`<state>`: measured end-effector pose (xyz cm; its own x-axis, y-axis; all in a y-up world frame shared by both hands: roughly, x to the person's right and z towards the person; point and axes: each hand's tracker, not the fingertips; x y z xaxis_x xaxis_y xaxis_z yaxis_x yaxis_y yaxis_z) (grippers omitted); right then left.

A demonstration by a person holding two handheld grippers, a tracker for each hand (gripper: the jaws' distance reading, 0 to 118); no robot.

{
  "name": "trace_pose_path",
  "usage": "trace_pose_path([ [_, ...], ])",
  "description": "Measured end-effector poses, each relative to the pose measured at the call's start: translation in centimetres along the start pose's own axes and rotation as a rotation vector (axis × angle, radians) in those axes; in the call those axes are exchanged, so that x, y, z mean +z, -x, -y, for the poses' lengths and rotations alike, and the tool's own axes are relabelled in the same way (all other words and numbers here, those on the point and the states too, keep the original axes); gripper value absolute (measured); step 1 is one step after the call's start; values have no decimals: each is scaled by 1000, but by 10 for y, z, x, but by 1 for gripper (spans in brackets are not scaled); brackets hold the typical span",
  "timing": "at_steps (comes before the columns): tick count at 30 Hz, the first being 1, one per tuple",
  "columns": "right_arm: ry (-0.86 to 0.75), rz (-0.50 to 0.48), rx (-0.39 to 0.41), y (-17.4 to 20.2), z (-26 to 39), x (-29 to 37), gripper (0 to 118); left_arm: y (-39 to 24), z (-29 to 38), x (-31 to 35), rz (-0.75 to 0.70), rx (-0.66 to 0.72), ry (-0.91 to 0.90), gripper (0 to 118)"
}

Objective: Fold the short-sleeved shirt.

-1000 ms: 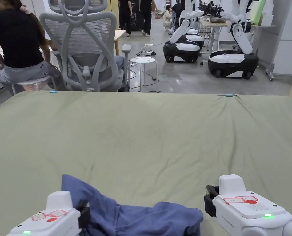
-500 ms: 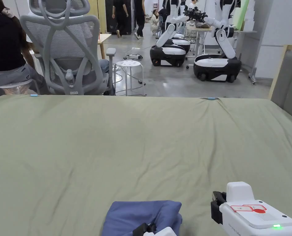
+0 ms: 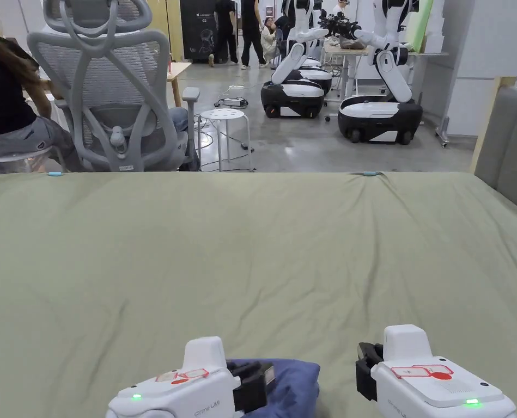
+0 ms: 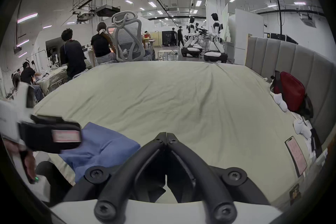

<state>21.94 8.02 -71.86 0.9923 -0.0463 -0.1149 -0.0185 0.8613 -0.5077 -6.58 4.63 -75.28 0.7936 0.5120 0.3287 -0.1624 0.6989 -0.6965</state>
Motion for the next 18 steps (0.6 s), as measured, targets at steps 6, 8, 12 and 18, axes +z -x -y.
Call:
trace_pose_path([
  [6, 18, -10, -5, 2, 4, -1, 0, -22, 45, -30, 100, 36, 109, 0],
  [8, 28, -14, -13, 2, 6, -1, 0, -32, 59, -42, 96, 30, 150, 0],
  [12, 49, -33, -16, 8, 11, -1, 0, -26, 63, -50, 86, 88, 151, 0],
  [18, 93, -250, -85, 38, 13, -13, 0, -9, 26, 12, 58, 79, -25, 0],
])
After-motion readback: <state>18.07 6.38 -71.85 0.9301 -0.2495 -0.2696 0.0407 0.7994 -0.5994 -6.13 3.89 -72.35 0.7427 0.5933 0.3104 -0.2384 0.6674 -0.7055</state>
